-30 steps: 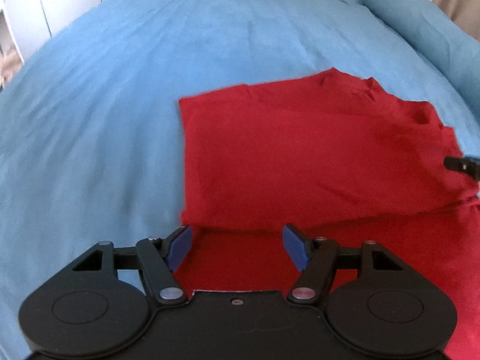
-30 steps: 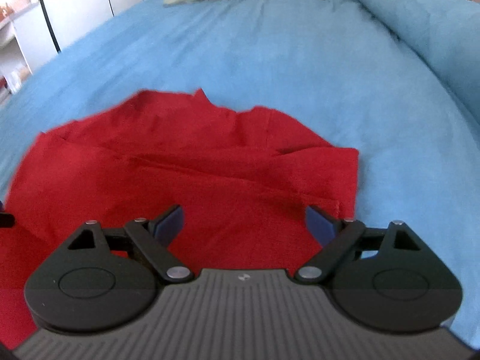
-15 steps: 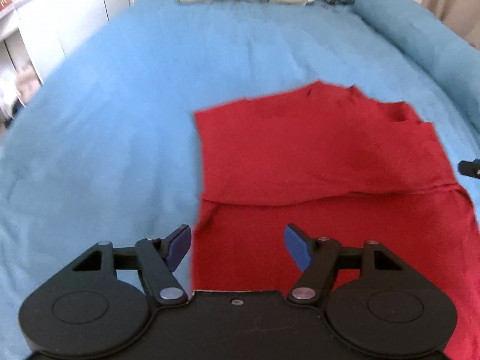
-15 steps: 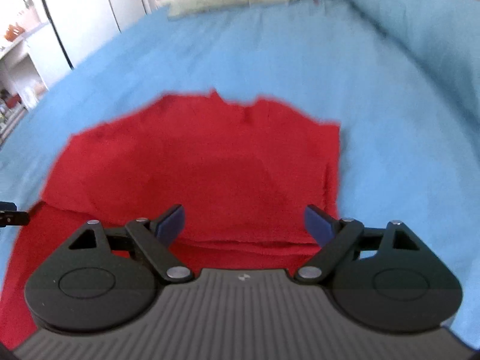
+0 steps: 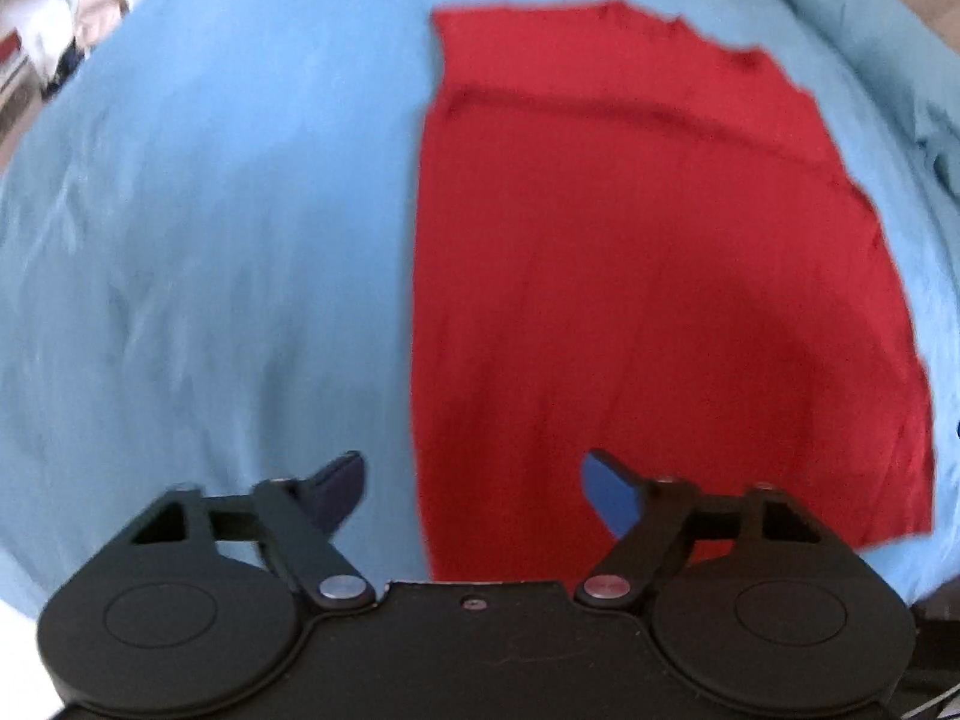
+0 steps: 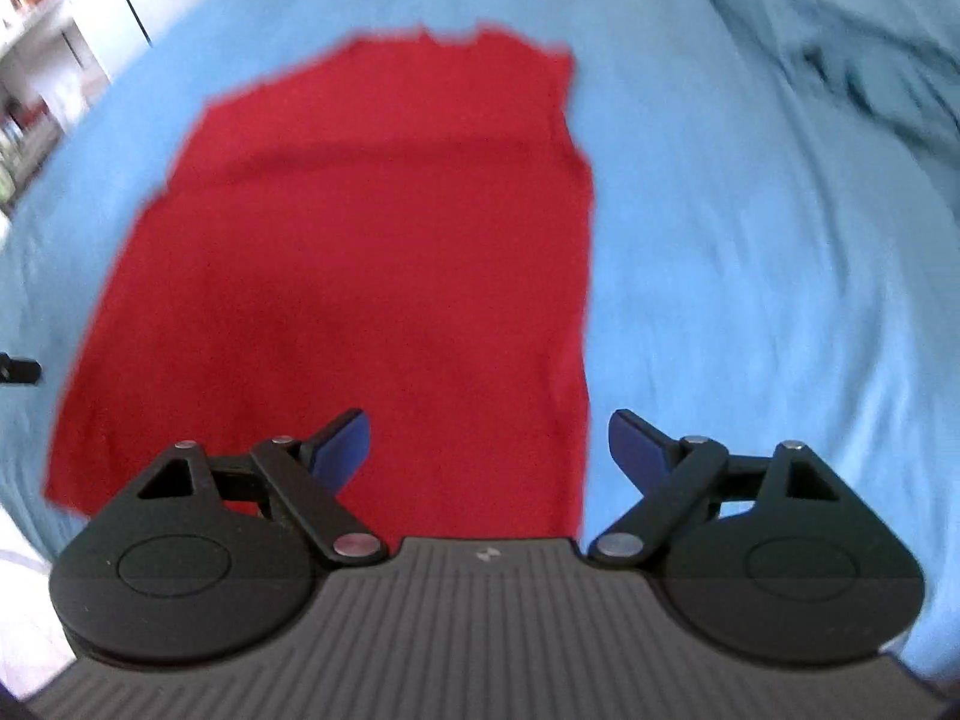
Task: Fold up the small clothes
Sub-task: 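Move both tools toward the sweater hem to prepare the next fold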
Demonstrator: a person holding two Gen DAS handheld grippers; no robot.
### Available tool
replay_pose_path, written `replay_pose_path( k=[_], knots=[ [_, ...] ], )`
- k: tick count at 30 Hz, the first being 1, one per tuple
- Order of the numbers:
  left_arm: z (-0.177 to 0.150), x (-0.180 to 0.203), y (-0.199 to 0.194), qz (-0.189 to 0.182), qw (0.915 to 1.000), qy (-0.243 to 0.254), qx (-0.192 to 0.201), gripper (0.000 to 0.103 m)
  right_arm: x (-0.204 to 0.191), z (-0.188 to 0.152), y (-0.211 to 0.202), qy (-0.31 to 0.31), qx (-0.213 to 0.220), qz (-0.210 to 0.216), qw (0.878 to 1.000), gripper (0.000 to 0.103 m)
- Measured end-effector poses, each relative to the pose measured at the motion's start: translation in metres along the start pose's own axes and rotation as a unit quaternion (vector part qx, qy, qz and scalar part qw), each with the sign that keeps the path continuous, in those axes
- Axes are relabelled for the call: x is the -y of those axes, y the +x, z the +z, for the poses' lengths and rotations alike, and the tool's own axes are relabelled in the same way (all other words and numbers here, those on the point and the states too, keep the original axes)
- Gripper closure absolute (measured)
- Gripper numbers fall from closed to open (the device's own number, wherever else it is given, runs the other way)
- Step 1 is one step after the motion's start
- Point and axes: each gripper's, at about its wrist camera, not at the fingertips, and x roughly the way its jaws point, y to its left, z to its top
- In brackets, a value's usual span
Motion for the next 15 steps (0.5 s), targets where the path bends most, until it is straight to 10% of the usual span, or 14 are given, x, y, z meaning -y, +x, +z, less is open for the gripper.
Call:
replay_pose_path(
  k=[2,15],
  knots=[
    [-0.012,-0.006,0.012,0.008,0.9997,-0.007,-0.023,0.059,0.005,-0.029,0.005,0.026,-0.025,-0.004,0.999,0.007],
    [-0.018,-0.001,0.043,-0.014,0.9986,0.007,-0.049,0.065,0.021,-0.093,0.033,0.115,-0.087,-0.04,0.989,0.035]
  ],
)
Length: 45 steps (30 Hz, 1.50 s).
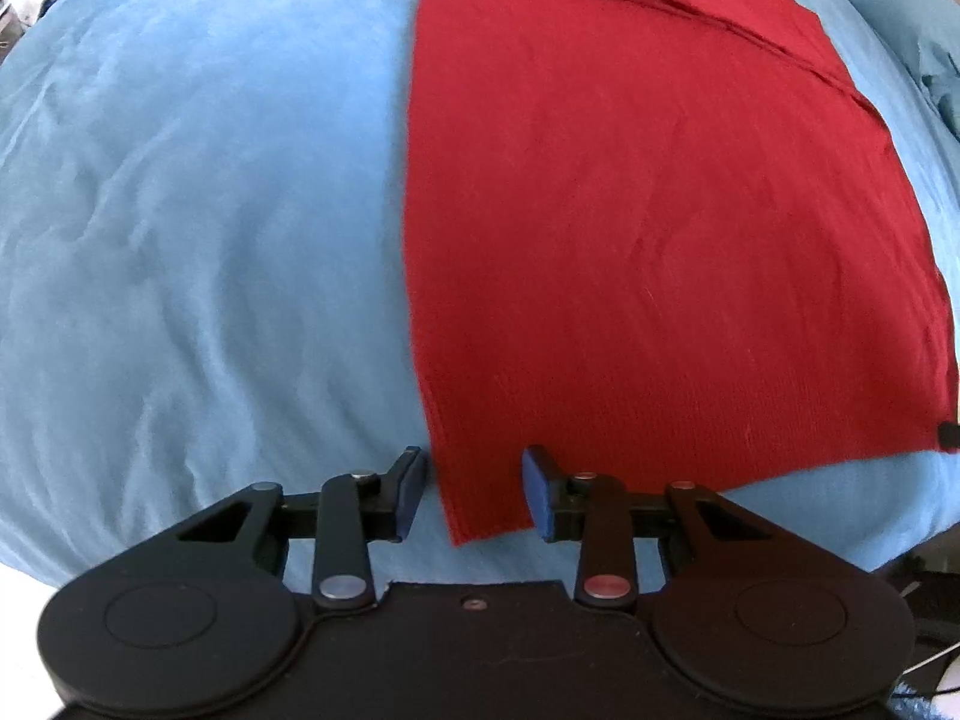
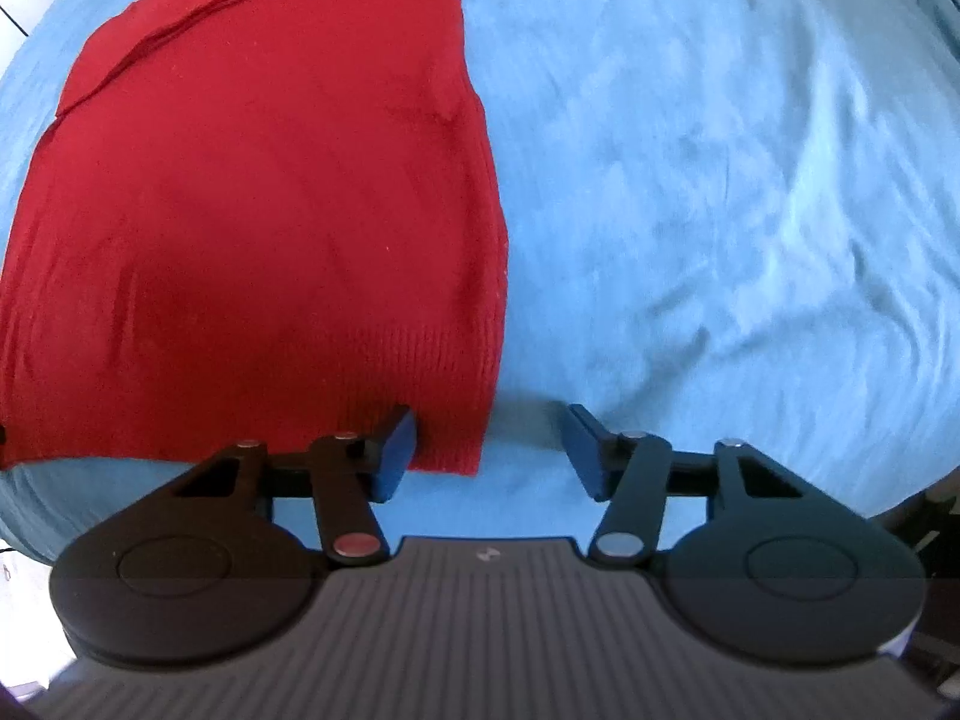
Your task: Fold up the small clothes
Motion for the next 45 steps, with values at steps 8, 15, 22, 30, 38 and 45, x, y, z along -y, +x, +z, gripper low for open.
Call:
replay_pose_path(
  k=[8,15,22,30,38,45],
  knots=[
    [-0.004,-0.007,0.002,-0.003,1.0,0.0,0.001,0.074,-0.008,0.009,0.003,-0.004,-0.006,0.031,1.0,0.056],
    [0.005,-0.009,0.003,-0.018,0.9997,-0.005,-0.014,0.096,-0.008,0.011,0.005,-0.005,-0.012,0.033,0.999,0.078],
    [0.016,-0.016,-0.037,-0.027,0.9994,-0.024,0.003,0.099,-0.003,0.022,-0.012,0.005,-0.007,0.056,0.998,0.08],
    [0.076,-0.038,-0.12,-0.045,0.9956,-0.07,0.045,0.099,0.004,0.065,-0.097,0.045,0.067,0.132,0.988,0.081],
    [0.182,-0.033,-0.154,-0.048,0.9863,-0.064,0.144,0.099,-0.01,0.168,-0.146,0.05,0.149,0.192,0.969,0.081],
    [0.294,-0.024,-0.105,-0.044,0.9736,-0.063,0.215,0.099,-0.037,0.287,-0.115,0.035,0.211,0.189,0.958,0.081]
  ],
)
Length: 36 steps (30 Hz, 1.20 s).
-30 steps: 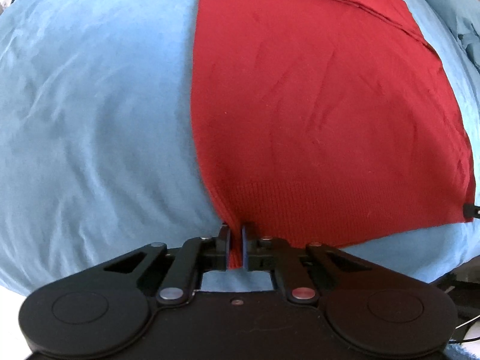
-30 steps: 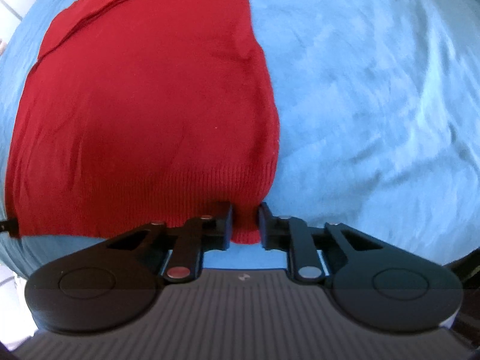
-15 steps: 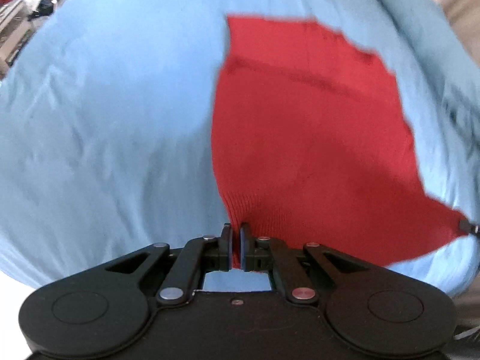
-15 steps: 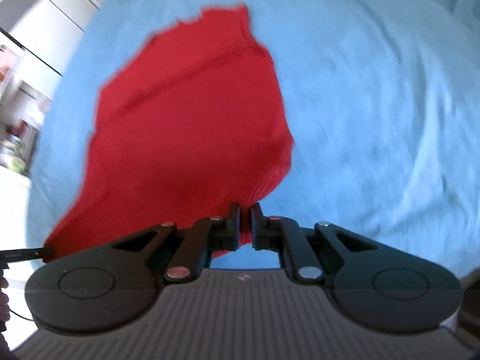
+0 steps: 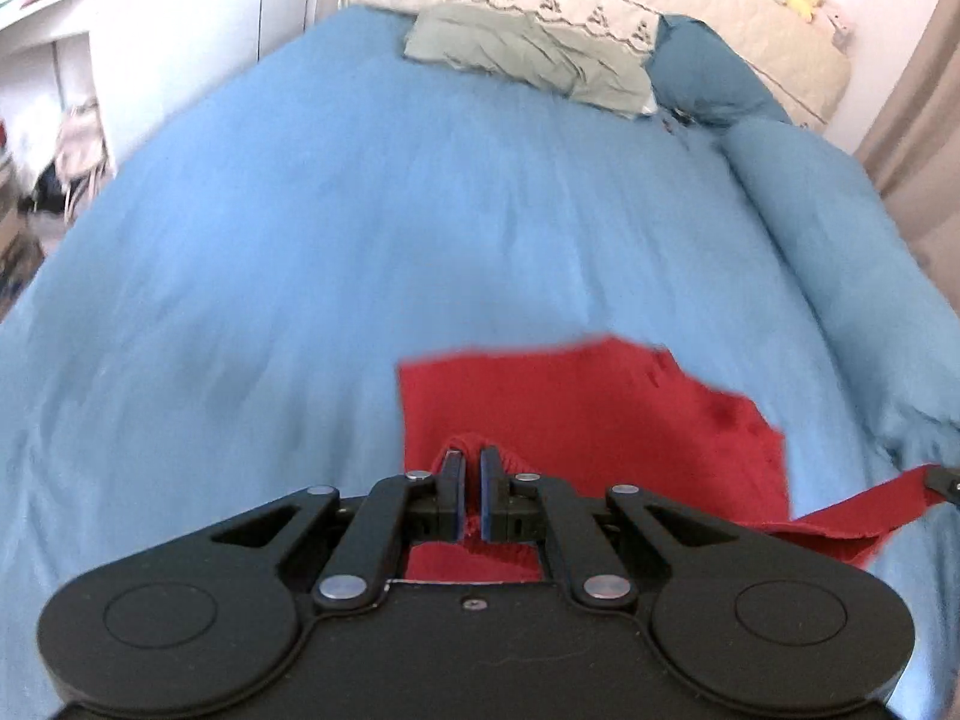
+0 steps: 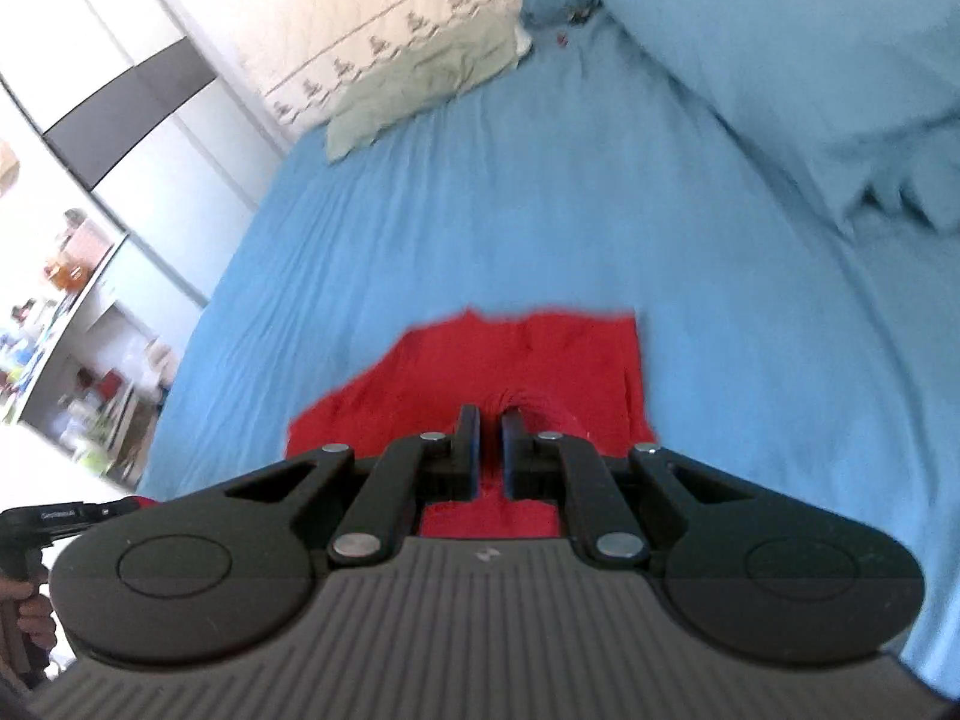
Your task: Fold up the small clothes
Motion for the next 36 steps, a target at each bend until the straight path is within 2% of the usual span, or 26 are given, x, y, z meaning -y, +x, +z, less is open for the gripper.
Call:
replay_pose_path(
  k=[2,6,12,16,21,22,24,25,26,27,28,31,34,36],
  knots=[
    [0.02,0.003,0.036,0.005,0.9999,-0.003,0.014,0.099,0.004,0.021,0.038,0.005,0.009,0.0,1.0,0.081],
    [0.04,0.009,0.106,0.029,0.9989,-0.001,0.035,0.099,0.013,0.047,0.113,0.01,0.021,-0.004,1.0,0.081],
    [0.035,-0.004,0.189,0.066,0.9975,-0.011,0.021,0.099,0.048,0.054,0.231,0.015,0.003,-0.036,0.999,0.081],
    [0.03,-0.014,0.209,0.076,0.9965,-0.028,0.018,0.099,0.069,0.052,0.268,0.022,-0.003,-0.045,0.999,0.081],
    [0.032,-0.007,0.219,0.086,0.9959,-0.024,0.017,0.097,0.072,0.053,0.287,-0.009,-0.016,-0.055,0.998,0.081],
    [0.033,-0.007,0.218,0.09,0.9953,-0.032,0.018,0.093,0.071,0.054,0.29,-0.015,-0.019,-0.057,0.998,0.08],
    [0.033,-0.009,0.211,0.082,0.9943,-0.057,0.038,0.068,0.069,0.054,0.29,-0.021,-0.022,-0.056,0.998,0.077],
    [0.035,-0.01,0.204,0.077,0.9933,-0.071,0.05,0.041,0.068,0.055,0.29,-0.022,-0.021,-0.057,0.998,0.067],
    [0.033,-0.01,0.197,0.078,0.9916,-0.083,0.062,0.028,0.068,0.056,0.286,-0.02,-0.016,-0.053,0.998,0.042],
    [0.029,-0.008,0.184,0.083,0.9893,-0.091,0.077,0.028,0.068,0.057,0.281,-0.015,-0.009,-0.047,0.999,0.028],
    [0.025,-0.006,0.173,0.083,0.9885,-0.093,0.085,0.028,0.068,0.057,0.271,-0.006,0.005,-0.04,0.999,0.008],
    [0.002,0.01,0.144,0.08,0.99,-0.078,0.085,0.026,0.06,0.048,0.237,-0.016,0.044,-0.011,0.999,0.006],
    [-0.032,0.035,0.125,0.081,0.9932,-0.044,0.07,0.007,0.042,0.028,0.214,-0.073,0.03,-0.011,0.997,0.006],
    [-0.059,0.05,0.117,0.088,0.994,-0.021,0.062,0.005,0.03,0.009,0.205,-0.097,0.004,0.0,0.995,0.005]
  ],
)
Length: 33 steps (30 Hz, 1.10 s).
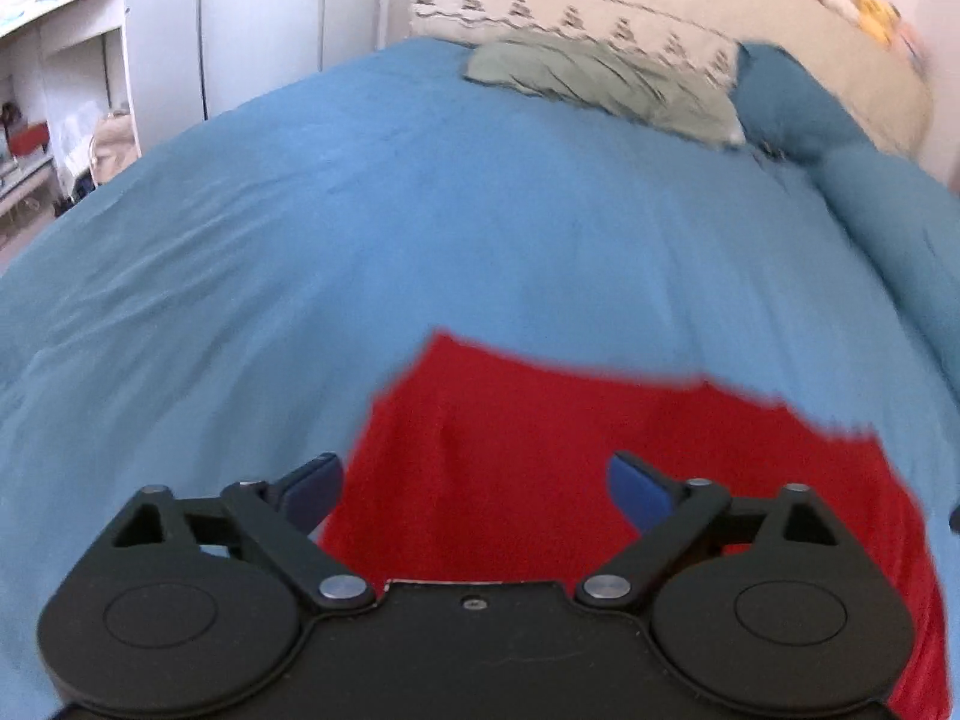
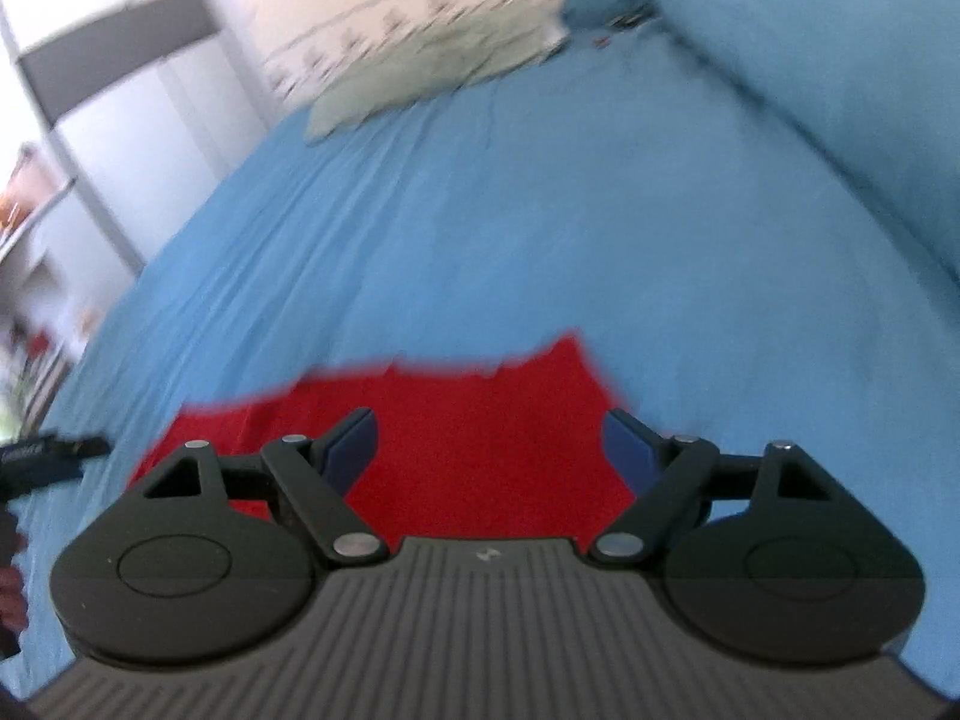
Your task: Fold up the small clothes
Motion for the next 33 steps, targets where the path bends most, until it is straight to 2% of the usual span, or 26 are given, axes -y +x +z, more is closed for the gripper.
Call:
replay_pose_path(
  k=[2,5,9,11,18,22,26,29,33],
  knots=[
    [-0.023,0.015,-0.004,-0.003,0.9988,0.035,-0.034,0.005,-0.009,-0.02,-0.009,0.003,-0.02,0.013,1.0,0.005],
    [-0.043,0.027,-0.002,0.006,0.9957,0.073,-0.057,0.005,-0.016,-0.048,-0.016,0.012,-0.049,-0.003,0.999,0.005],
    [-0.062,0.032,0.022,0.005,0.9887,0.11,-0.101,0.005,-0.014,-0.074,-0.007,0.026,-0.077,-0.029,0.996,0.005],
    [-0.068,0.031,0.036,0.006,0.9855,0.119,-0.121,0.0,-0.008,-0.083,0.001,0.038,-0.086,-0.036,0.995,0.005],
    [-0.064,0.035,0.027,0.013,0.9851,0.125,-0.117,0.0,-0.006,-0.094,-0.003,0.024,-0.073,-0.033,0.997,0.003],
    [-0.057,0.049,-0.003,0.013,0.9859,0.136,-0.096,0.0,-0.012,-0.094,-0.042,0.022,-0.052,-0.039,0.998,0.003],
    [-0.057,0.061,-0.021,-0.013,0.9861,0.14,-0.089,0.0,-0.012,-0.107,-0.078,0.043,-0.056,-0.057,0.996,0.002],
    [-0.058,0.068,-0.02,-0.021,0.9862,0.135,-0.094,0.0,-0.004,-0.121,-0.083,0.059,-0.065,-0.069,0.994,0.002],
    [-0.059,0.078,-0.013,-0.029,0.9864,0.126,-0.102,0.0,0.018,-0.14,-0.079,0.122,-0.059,-0.073,0.988,0.004]
  ],
)
